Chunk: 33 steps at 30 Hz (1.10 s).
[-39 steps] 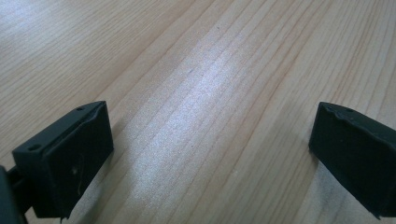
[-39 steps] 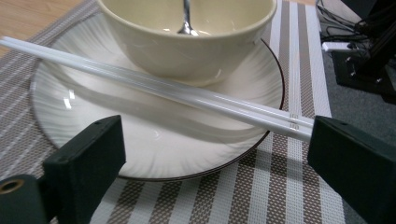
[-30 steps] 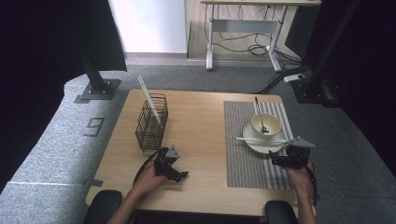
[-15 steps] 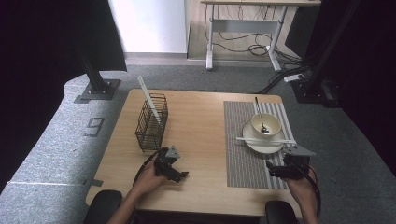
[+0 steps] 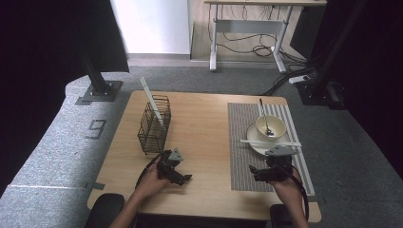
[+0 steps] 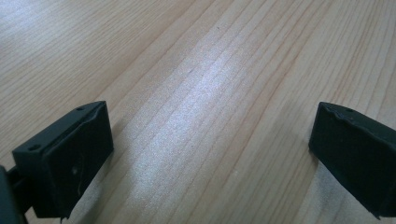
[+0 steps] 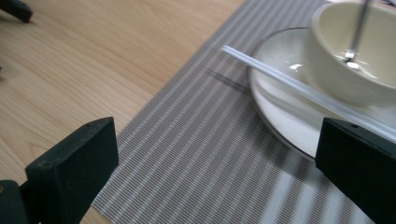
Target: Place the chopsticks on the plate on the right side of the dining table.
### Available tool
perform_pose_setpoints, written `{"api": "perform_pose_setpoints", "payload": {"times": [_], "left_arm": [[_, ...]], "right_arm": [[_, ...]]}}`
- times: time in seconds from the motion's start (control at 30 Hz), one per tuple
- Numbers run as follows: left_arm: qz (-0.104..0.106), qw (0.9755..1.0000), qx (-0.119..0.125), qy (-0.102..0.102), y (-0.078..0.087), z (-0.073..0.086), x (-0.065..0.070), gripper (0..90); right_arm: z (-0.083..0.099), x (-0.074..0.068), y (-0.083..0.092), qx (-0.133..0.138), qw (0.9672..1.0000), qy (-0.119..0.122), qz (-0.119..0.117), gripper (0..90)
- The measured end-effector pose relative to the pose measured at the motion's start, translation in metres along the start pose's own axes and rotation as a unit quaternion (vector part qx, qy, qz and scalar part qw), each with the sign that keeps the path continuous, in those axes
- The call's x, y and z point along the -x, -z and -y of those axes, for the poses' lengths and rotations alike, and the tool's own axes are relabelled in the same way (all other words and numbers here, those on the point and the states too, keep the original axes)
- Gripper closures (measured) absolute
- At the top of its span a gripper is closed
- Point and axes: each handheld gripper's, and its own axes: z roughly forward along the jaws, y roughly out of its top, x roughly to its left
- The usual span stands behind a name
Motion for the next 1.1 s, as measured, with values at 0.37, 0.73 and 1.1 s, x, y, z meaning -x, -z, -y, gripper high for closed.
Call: {"api": "perform_pose_setpoints", "payload": {"times": [0.37,0.73,1.1], "left_arm": [[0.0,1.0,-0.002,-0.003,0.0,0.0,0.0,0.0],[-0.001,1.0,-0.001,0.0,0.0,0.0,0.0,0.0],[0.0,1.0,-0.002,-0.002,0.0,0.0,0.0,0.0]], "right_arm": [[0.002,-0.023,-0.055,-0.034,0.9982,0.048,-0.008,0.0],[0.029,-0.019,-0.096,-0.032,0.999,0.018,-0.027,0.0],[0.033,-0.015,-0.099,-0.024,0.9988,-0.006,-0.043,0.0]]}}
